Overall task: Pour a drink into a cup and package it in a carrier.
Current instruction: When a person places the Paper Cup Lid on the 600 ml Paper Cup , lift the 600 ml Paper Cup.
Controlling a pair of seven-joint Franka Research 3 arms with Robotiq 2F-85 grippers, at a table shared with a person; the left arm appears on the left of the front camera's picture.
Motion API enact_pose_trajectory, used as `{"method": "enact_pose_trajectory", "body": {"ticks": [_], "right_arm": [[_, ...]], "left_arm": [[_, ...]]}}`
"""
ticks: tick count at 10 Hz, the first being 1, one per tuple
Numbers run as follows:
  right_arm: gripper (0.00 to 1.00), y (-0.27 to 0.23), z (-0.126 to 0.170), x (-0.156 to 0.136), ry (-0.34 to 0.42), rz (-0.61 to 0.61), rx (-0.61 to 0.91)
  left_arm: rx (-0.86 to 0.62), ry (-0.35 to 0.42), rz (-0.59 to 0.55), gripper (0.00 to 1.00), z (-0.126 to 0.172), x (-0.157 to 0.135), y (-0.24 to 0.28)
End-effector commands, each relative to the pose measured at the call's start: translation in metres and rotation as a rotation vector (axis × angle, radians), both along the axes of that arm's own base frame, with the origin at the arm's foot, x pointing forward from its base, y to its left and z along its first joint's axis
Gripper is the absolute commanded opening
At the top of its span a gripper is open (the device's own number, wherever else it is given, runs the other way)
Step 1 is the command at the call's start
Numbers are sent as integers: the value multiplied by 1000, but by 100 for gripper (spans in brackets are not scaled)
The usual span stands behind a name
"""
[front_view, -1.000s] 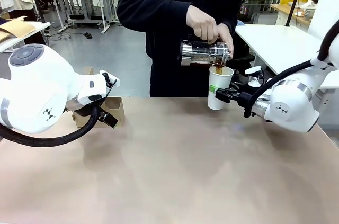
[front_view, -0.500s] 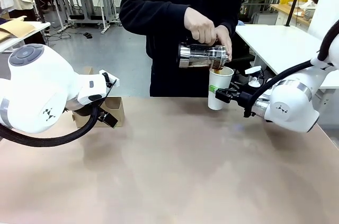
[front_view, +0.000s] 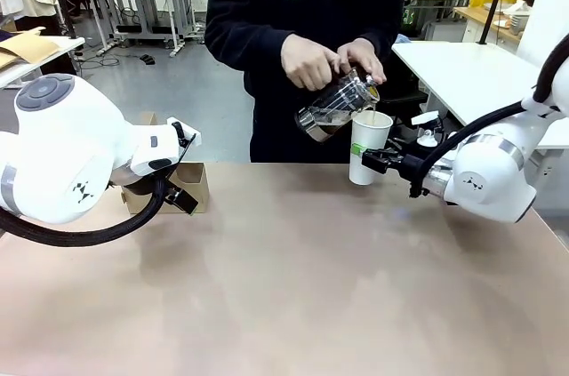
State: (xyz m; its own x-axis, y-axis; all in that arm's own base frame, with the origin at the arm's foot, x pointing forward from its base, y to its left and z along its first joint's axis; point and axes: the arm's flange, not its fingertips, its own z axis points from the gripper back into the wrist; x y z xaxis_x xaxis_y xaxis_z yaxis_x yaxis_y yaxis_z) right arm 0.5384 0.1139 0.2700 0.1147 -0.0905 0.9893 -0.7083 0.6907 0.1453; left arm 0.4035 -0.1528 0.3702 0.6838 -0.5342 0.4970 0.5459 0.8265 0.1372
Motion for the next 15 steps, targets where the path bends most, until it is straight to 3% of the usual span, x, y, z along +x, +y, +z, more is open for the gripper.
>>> {"method": "enact_pose_trajectory", "body": {"ticks": [1,15], "right_arm": [[80,2,5,-1,1,-7,6],[80,2,5,-1,1,-7,6]], "left_arm": [[-2,0,1,100,0,0,1],[-2,0,1,100,0,0,1]]}}
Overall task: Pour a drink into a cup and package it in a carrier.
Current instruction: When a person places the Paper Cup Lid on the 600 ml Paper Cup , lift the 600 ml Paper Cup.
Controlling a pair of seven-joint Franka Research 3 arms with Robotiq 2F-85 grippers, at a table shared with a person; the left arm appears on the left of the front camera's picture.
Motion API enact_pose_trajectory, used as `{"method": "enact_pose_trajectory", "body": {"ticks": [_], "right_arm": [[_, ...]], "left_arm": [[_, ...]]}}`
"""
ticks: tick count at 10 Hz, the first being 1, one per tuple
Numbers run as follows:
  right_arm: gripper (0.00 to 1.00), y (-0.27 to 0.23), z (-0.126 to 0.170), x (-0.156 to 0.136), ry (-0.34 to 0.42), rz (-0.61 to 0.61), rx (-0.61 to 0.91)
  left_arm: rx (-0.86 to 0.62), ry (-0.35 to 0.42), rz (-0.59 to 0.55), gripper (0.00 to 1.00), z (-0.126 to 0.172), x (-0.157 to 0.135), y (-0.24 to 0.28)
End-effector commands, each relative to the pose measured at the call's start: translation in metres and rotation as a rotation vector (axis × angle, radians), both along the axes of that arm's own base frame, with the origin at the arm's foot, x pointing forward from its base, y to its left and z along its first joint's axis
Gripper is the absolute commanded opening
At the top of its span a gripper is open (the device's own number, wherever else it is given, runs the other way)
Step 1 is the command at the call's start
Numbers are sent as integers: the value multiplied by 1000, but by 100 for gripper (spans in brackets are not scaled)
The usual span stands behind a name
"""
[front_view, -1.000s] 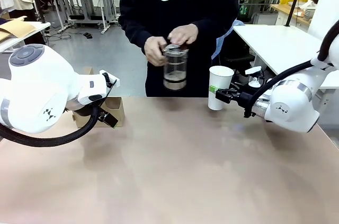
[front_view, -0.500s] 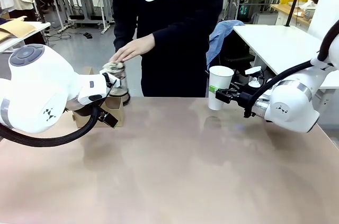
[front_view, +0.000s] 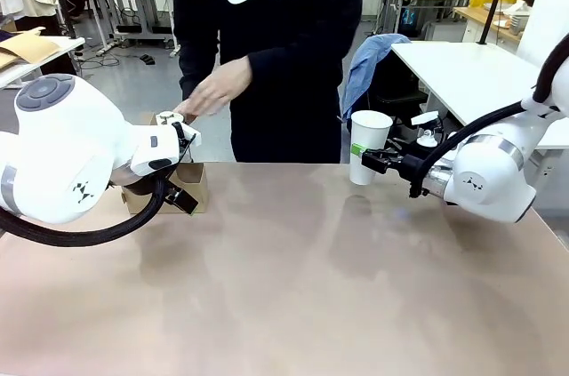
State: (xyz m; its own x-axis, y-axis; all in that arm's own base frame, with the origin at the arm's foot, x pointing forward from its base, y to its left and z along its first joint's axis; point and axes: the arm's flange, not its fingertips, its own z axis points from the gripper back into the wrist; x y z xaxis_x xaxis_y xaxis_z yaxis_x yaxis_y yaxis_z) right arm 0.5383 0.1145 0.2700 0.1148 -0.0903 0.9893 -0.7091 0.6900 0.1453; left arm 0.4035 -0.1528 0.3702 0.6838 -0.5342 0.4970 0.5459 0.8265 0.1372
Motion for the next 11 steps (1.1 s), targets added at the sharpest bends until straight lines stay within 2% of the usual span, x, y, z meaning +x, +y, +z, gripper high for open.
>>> {"method": "enact_pose_trajectory", "body": {"ticks": [1,11], "right_arm": [[80,2,5,-1,1,-8,6],[80,2,5,-1,1,-8,6]], "left_arm": [[-2,0,1,100,0,0,1],[-2,0,1,100,0,0,1]]}}
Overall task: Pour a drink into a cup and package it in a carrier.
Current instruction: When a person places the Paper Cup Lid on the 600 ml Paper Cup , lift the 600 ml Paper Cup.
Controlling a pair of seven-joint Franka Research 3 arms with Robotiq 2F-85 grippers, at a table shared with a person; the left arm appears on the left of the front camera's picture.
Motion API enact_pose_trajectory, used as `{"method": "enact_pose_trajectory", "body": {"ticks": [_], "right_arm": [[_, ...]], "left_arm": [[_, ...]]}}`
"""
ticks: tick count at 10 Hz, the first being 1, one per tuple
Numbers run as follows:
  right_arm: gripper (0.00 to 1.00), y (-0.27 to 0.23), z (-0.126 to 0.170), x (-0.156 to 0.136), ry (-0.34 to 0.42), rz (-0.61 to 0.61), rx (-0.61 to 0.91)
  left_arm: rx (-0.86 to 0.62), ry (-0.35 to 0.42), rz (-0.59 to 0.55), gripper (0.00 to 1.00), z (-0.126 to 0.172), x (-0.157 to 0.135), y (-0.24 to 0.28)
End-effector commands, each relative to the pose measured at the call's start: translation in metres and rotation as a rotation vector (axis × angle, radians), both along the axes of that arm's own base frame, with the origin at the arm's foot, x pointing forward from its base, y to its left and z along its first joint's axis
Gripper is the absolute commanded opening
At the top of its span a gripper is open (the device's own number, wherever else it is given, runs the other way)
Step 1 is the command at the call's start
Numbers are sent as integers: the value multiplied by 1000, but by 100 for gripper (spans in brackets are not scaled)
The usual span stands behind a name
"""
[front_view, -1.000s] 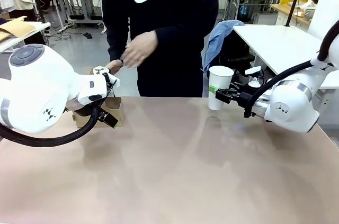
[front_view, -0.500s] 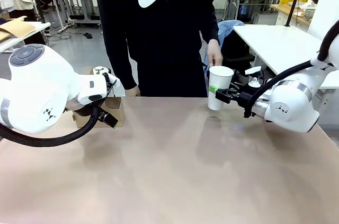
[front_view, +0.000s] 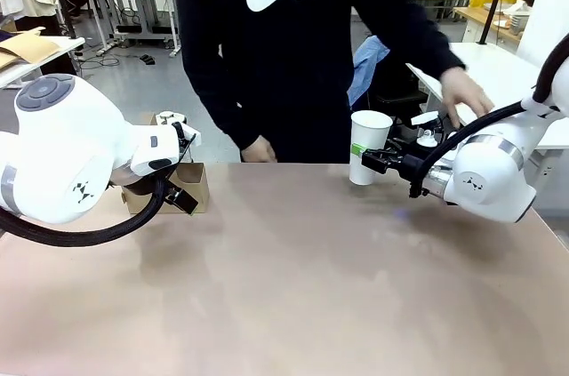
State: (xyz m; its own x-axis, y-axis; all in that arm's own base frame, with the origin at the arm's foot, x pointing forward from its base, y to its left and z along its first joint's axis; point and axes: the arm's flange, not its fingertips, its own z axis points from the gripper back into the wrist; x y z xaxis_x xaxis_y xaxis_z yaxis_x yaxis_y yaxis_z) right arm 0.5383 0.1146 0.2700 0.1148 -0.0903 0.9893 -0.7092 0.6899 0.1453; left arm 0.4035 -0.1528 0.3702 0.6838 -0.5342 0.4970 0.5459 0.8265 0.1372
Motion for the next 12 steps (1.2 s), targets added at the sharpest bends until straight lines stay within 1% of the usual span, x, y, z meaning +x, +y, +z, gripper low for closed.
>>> {"method": "enact_pose_trajectory", "body": {"ticks": [1,12], "right_arm": [[80,2,5,-1,1,-9,6],[80,2,5,-1,1,-9,6]], "left_arm": [[-2,0,1,100,0,0,1],[-2,0,1,100,0,0,1]]}}
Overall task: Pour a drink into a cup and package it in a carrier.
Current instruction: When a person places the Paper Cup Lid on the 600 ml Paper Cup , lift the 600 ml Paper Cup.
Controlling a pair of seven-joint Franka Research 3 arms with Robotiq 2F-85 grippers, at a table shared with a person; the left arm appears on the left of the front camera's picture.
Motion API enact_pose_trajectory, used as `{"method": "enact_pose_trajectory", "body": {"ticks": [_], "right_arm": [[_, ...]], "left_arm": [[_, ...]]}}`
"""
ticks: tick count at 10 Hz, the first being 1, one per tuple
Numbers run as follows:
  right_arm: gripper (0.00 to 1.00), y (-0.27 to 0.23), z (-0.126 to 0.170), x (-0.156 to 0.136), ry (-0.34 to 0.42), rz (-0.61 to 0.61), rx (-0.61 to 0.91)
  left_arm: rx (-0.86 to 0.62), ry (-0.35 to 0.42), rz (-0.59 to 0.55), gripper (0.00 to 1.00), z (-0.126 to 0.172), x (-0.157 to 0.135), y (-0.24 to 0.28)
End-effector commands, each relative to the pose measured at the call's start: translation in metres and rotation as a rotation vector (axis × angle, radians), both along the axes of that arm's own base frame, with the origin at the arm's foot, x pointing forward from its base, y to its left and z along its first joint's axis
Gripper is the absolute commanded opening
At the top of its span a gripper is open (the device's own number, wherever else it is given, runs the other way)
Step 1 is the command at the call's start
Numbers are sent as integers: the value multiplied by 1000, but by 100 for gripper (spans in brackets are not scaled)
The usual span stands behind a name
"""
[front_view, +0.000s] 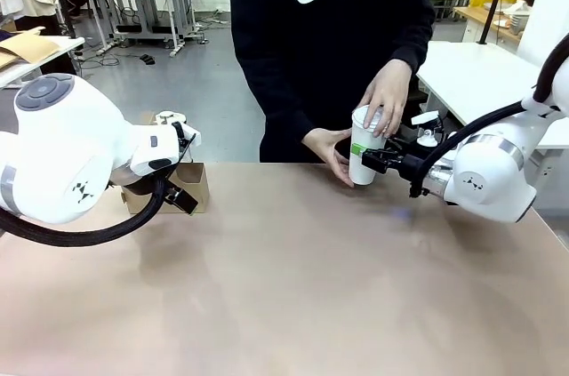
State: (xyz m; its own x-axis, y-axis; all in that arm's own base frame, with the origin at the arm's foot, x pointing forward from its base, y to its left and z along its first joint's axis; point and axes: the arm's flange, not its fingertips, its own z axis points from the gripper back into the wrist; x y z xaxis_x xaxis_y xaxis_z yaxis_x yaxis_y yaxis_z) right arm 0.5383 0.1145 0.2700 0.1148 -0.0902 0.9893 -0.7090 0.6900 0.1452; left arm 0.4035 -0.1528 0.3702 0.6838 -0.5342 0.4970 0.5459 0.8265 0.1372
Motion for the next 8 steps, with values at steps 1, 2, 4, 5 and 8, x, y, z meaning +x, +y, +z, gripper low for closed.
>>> {"method": "enact_pose_trajectory", "body": {"ticks": [1,2,4,5,8], "right_arm": [[80,2,5,-1,1,-8,6],[80,2,5,-1,1,-8,6],[80,2,5,-1,1,-8,6],[80,2,5,-1,1,-8,6],[80,2,5,-1,1,-8,6]], "left_arm": [[-2,0,1,100,0,0,1],[-2,0,1,100,0,0,1],[-2,0,1,100,0,0,1],[-2,0,1,100,0,0,1],[-2,0,1,100,0,0,1]]}}
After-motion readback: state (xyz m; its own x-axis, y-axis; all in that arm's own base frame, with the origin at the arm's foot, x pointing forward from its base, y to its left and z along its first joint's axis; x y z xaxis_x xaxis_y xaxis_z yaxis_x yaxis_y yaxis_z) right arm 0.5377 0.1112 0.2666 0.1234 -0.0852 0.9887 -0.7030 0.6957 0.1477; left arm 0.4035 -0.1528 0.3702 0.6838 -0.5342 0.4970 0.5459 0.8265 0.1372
